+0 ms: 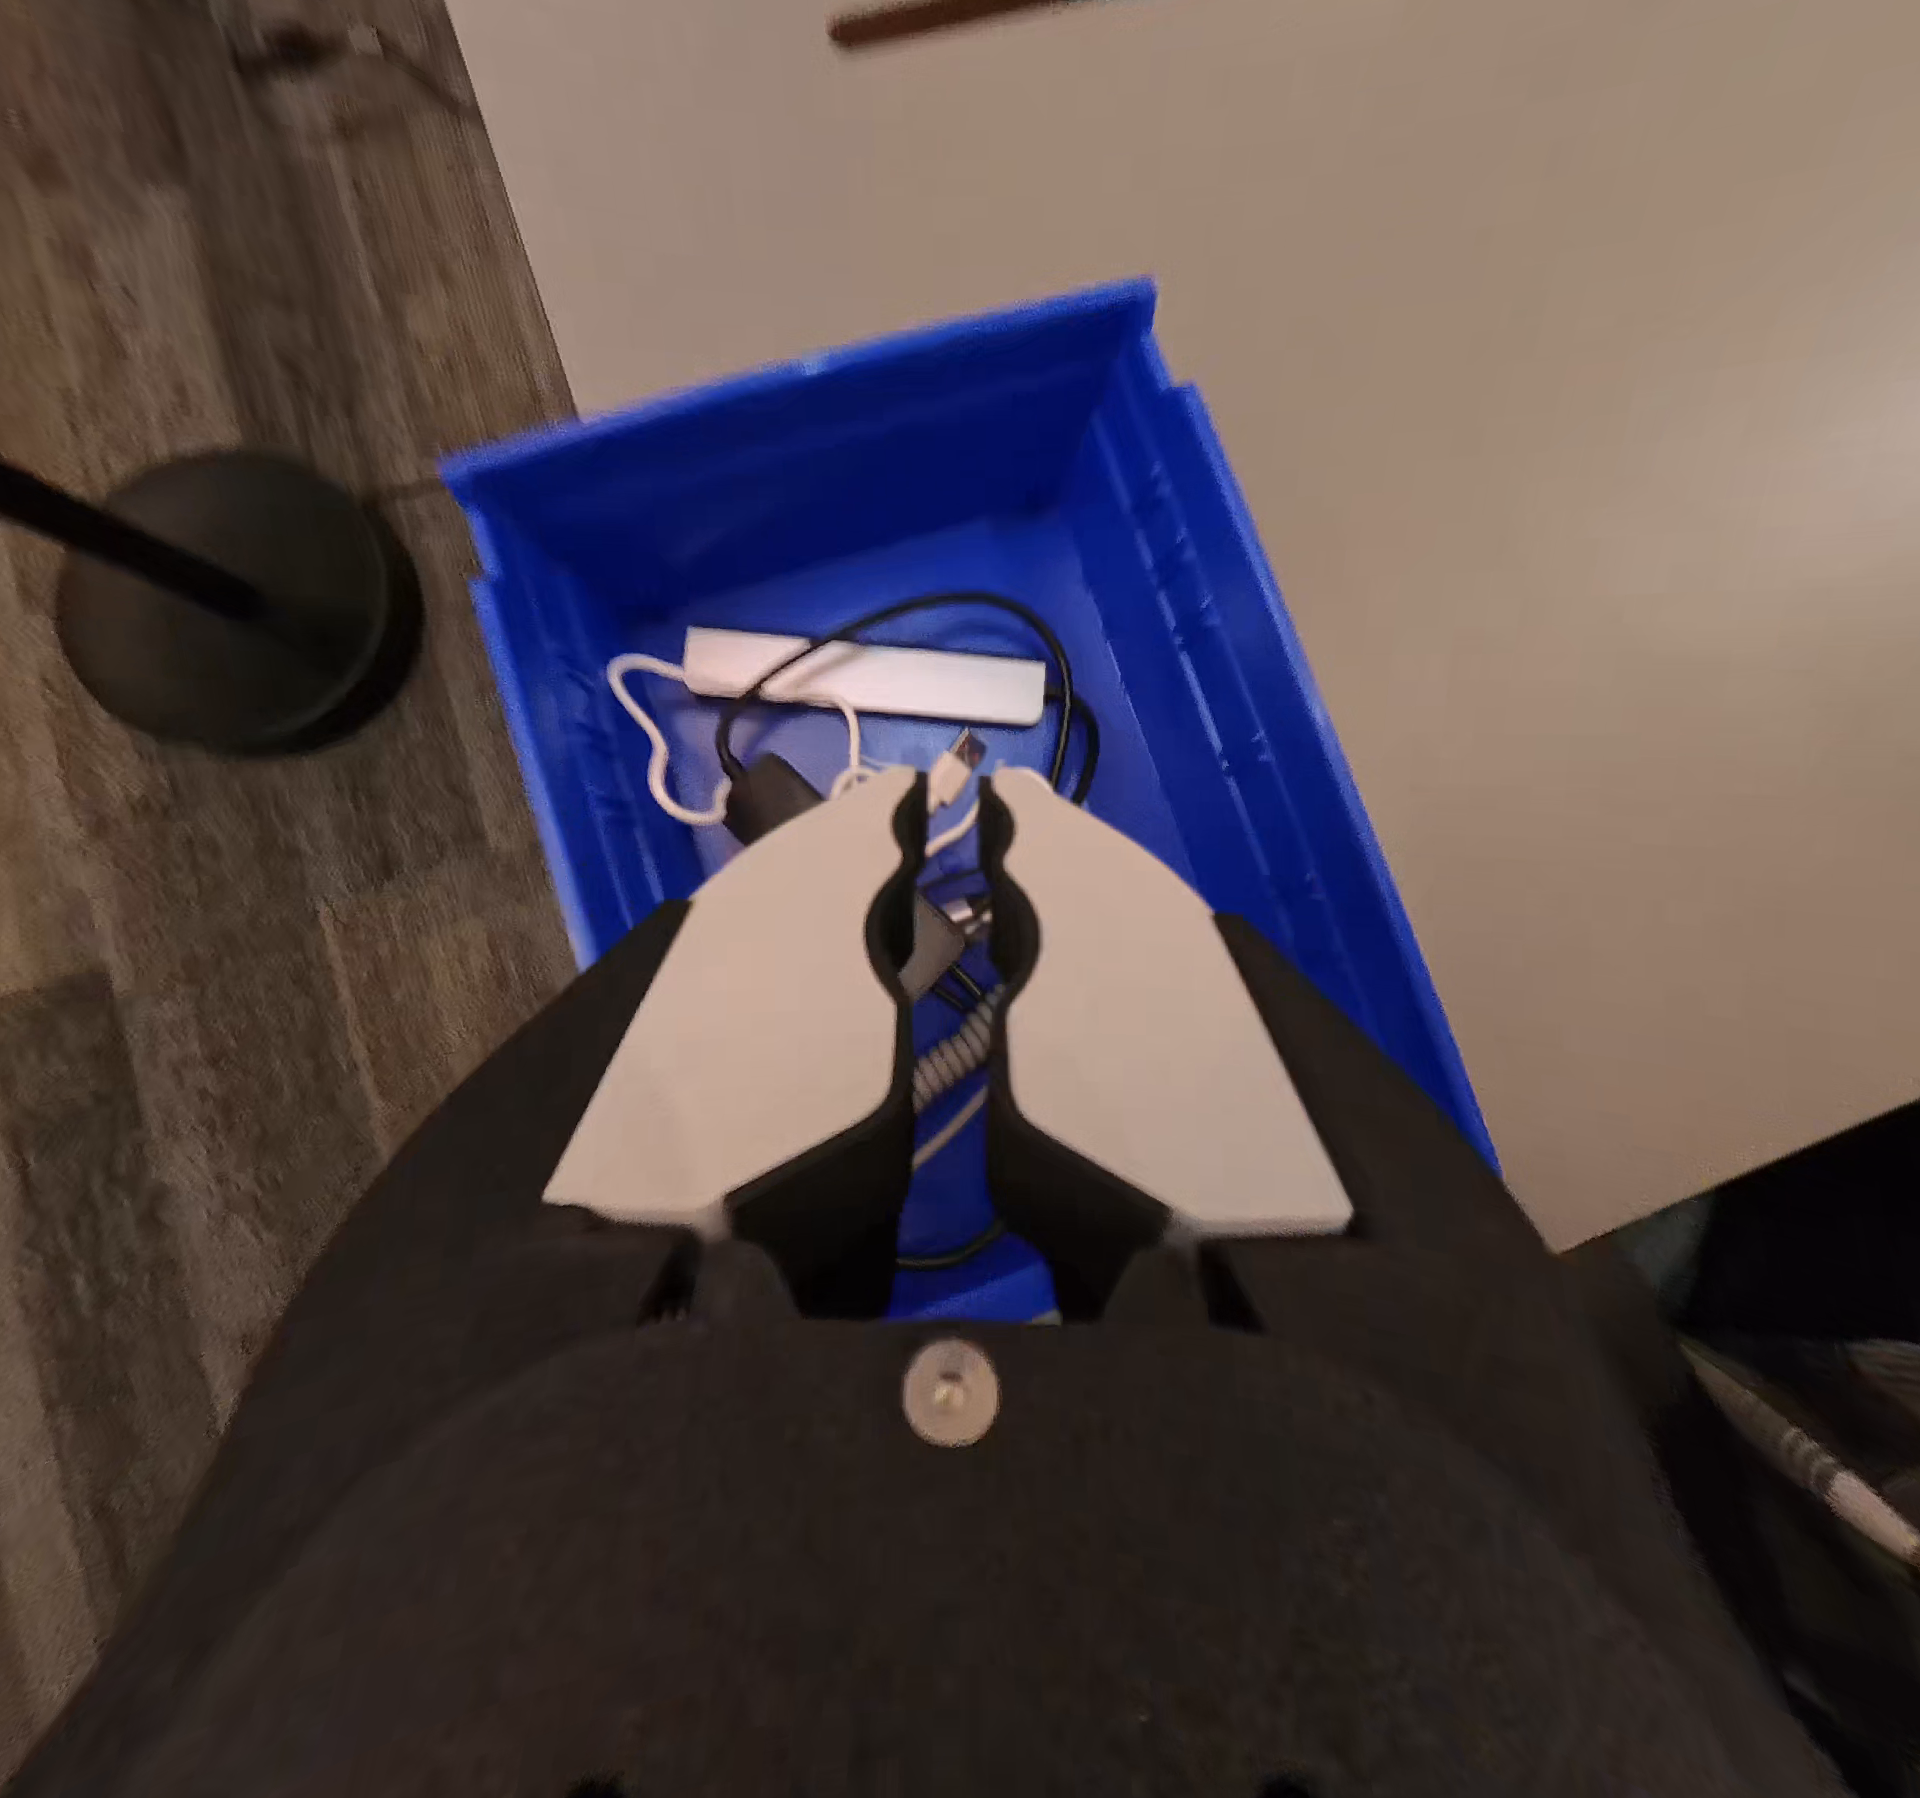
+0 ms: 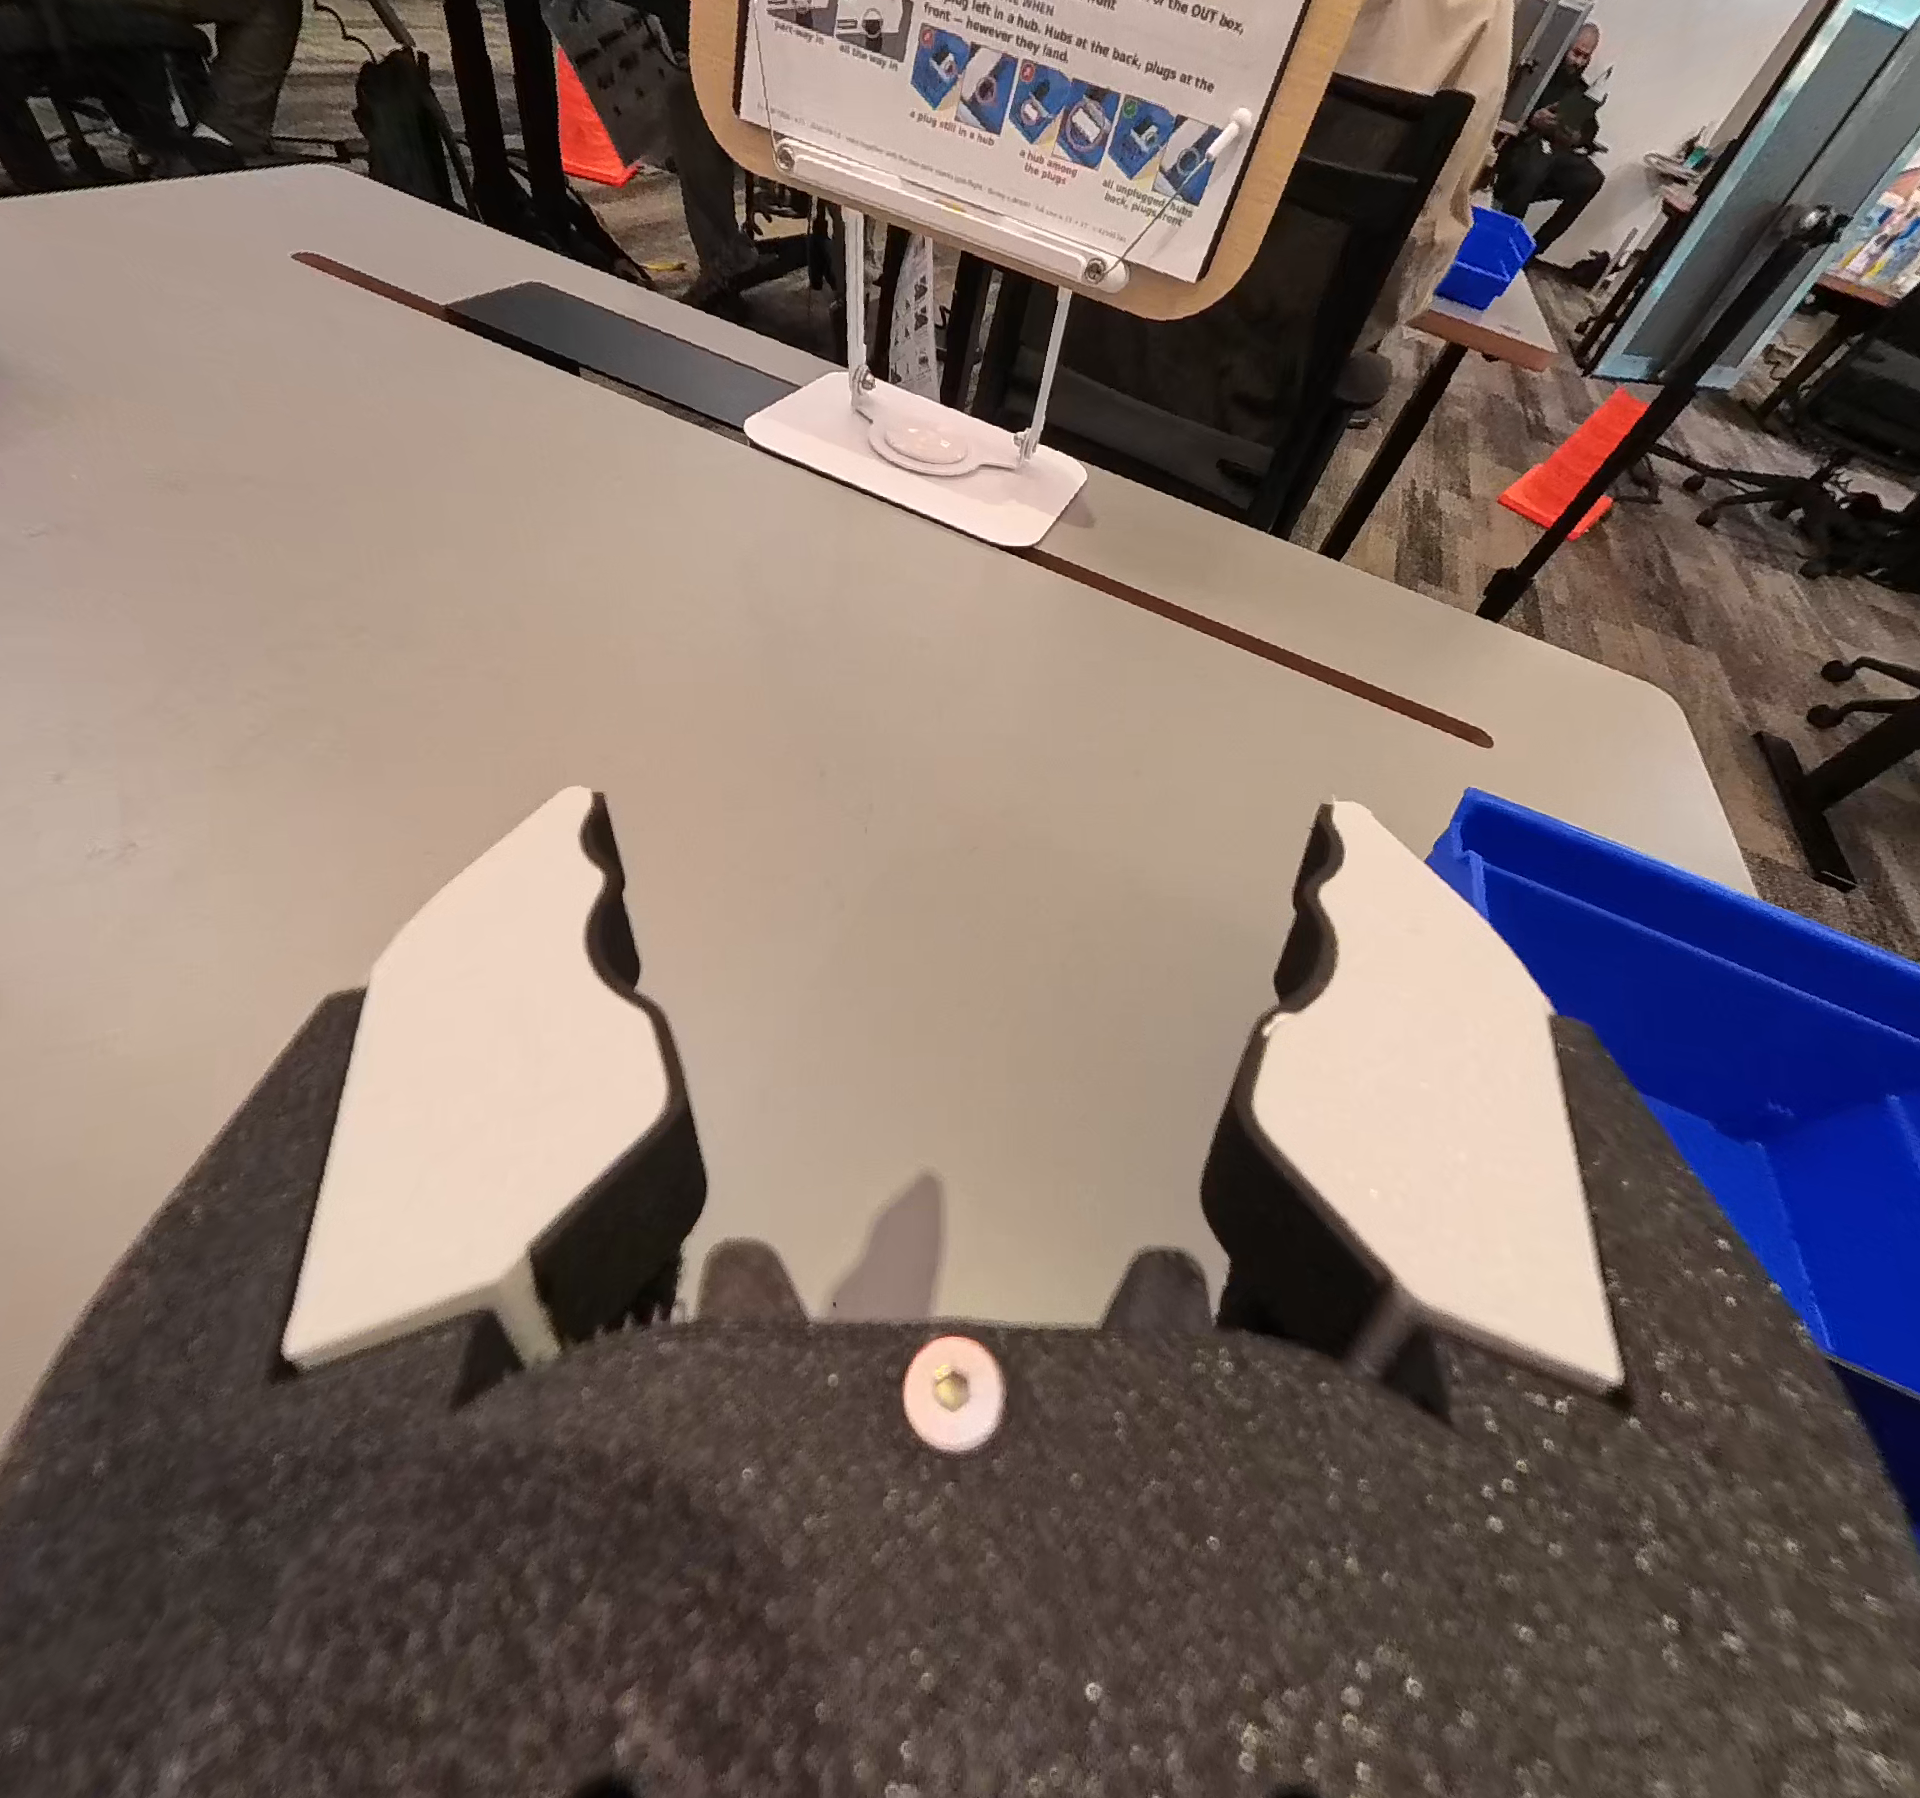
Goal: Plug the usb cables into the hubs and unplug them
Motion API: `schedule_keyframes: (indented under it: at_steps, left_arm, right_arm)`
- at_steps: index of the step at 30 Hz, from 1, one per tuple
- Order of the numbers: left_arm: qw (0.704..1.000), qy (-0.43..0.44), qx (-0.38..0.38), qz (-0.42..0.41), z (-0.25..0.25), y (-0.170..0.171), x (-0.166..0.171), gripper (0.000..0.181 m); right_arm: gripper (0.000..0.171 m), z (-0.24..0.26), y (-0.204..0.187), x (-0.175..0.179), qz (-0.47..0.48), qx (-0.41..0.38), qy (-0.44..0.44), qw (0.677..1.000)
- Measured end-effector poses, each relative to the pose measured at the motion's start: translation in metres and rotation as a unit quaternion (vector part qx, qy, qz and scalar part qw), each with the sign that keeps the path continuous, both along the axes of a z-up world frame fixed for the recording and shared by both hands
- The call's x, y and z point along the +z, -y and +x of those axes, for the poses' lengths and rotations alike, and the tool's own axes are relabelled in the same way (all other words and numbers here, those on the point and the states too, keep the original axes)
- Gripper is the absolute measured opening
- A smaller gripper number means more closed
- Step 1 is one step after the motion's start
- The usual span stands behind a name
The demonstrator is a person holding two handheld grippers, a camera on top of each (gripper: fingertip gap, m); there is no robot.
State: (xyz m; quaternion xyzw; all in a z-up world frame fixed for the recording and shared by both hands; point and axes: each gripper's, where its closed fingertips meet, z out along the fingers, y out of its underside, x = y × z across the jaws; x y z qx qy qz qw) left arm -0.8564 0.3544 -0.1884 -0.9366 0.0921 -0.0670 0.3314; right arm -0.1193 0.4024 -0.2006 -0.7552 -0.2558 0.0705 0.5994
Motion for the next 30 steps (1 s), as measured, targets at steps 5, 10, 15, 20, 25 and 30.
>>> schedule_keyframes:
  at_steps: [5,10,15,20,25,30]
  left_arm:
    - [0.995,0.009,0.043,-0.092,-0.002,0.005,-0.058,0.042]
    - [0.987,0.001,0.073,-0.142,-0.006,0.008,-0.085,0.055]
    - [0.981,-0.023,0.102,-0.165,-0.012,0.008,-0.103,0.058]
    - [0.971,-0.02,0.144,-0.188,-0.014,0.005,-0.122,0.06]
    - [0.959,-0.013,0.184,-0.213,-0.021,0.006,-0.141,0.059]
    - [0.947,0.037,0.199,-0.248,-0.015,0.013,-0.164,0.058]
  right_arm:
    - [0.121,0.002,0.0,-0.001,-0.001,-0.001,0.001,1.0]
    - [0.122,0.002,0.0,-0.005,-0.006,0.0,0.002,1.0]
    - [0.122,0.001,-0.003,-0.009,-0.01,0.003,-0.003,1.0]
    - [0.122,-0.002,-0.005,-0.013,-0.012,0.011,-0.006,1.0]
    - [0.123,0.004,-0.006,-0.016,-0.012,0.012,-0.015,1.0]
    - [0.122,0.012,-0.006,-0.019,-0.012,0.011,-0.023,1.0]
